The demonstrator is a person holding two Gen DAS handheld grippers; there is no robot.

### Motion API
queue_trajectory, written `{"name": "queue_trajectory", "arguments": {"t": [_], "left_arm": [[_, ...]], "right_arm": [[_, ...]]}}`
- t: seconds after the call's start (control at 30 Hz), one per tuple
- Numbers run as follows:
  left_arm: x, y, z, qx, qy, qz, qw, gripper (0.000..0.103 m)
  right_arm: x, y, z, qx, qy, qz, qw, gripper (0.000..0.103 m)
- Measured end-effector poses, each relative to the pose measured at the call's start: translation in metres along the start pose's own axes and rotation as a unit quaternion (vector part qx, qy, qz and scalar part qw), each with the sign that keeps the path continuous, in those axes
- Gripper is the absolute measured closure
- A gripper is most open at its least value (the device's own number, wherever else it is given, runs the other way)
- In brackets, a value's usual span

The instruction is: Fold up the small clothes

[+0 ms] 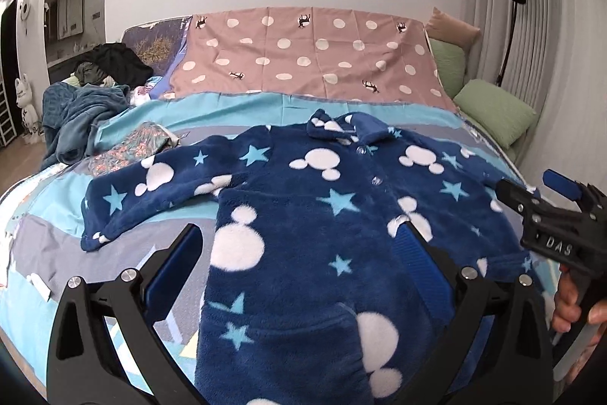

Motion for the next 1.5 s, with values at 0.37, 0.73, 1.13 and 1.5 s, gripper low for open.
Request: {"name": "queue_trajectory", "arguments": {"t": [0.37, 0.73, 1.13, 1.5], "left_arm": [[-0.015, 0.005, -0.001, 0.002, -0.011, 0.010, 0.9999, 0.001], [-0.020, 0.011, -0.006, -0.007, -0.005, 0.017, 0.9998, 0.001], [-0.022, 0.009, -0.003, -0.004, -0.004, 0.019, 0.9998, 0.001], [-0.060, -0.041, 0.119, 0.150, -0.001, 0.076, 0.9858, 0.018]], "right_arm": [[0.000, 0.013, -0.009, -0.046, 0.002, 0.007, 0.999, 0.002], [0.001, 0.011, 0.004, -0.025, 0.003, 0.000, 1.000, 0.002], [-0.001, 0.009, 0.008, -0.017, -0.008, 0.000, 1.000, 0.002], [-0.010, 0.016, 0.022, 0.031, -0.018, 0.000, 0.999, 0.002]]}}
Point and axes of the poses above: each gripper's, at about its wrist camera, not at the fingertips, and x roughly against the way its jaws point, z to its left, y to its top, the point moved 1 cm from there along -x, roughly the way its jaws point, and after that the axes turned 12 degrees about -x, right-handed, at the moved point
